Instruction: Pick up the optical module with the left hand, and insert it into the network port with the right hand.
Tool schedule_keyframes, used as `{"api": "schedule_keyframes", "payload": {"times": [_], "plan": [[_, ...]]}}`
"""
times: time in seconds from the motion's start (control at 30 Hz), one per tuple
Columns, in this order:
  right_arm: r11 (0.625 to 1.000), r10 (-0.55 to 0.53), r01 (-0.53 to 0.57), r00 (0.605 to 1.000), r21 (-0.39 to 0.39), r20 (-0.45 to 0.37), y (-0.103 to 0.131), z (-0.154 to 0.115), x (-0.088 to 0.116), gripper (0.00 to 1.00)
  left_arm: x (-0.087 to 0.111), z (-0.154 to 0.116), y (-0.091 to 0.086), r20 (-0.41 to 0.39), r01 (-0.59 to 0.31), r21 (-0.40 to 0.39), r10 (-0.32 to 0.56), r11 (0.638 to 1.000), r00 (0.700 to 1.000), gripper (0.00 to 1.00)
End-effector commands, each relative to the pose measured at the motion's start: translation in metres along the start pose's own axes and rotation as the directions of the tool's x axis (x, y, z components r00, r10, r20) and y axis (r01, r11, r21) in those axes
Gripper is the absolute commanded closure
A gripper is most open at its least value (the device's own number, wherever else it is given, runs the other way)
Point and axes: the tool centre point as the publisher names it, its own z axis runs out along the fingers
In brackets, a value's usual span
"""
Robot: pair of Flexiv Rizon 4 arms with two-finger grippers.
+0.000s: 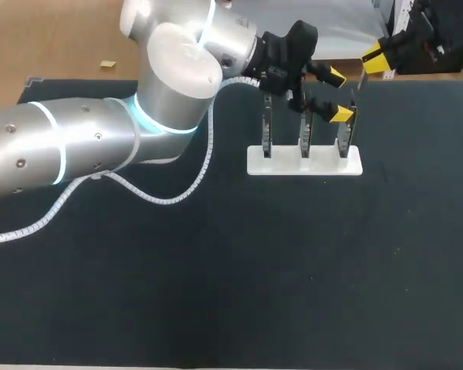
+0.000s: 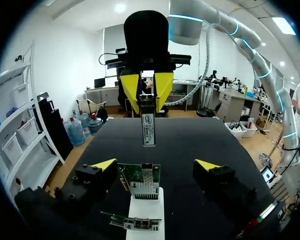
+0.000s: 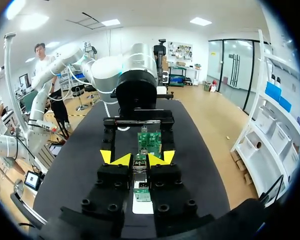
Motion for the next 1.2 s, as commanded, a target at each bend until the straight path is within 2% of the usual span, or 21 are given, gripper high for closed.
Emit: {"api": "schedule_keyframes", "payload": {"times": [0.03, 0.27, 0.77, 1.2], "plan": [[1.000, -0.001, 0.001, 1.000, 0.002, 0.003, 0.002, 0.002, 0.000, 1.00, 0.002, 0.003, 0.005, -0.076, 0.006, 0.017, -0.005, 1.000, 0.997, 0.00], [1.000, -0.004, 0.004, 1.000, -0.004, 0.005, 0.002, 0.003, 0.000, 1.00, 0.012, 0.003, 0.003, -0.102, 0.028, 0.017, -0.027, 0.999, 0.994, 0.00], [1.000, 0.003, -0.003, 1.000, -0.003, 0.004, 0.000, 0.005, 0.001, 1.00, 0.015, 0.009, 0.002, -0.187, -0.018, 0.025, 0.023, 1.000, 0.982, 0.00], [1.000, 0.004, -0.004, 1.000, -0.005, -0.002, -0.004, 0.004, 0.001, 1.00, 0.018, 0.010, 0.003, -0.210, -0.016, 0.019, 0.019, 1.000, 0.978, 0.00]]}}
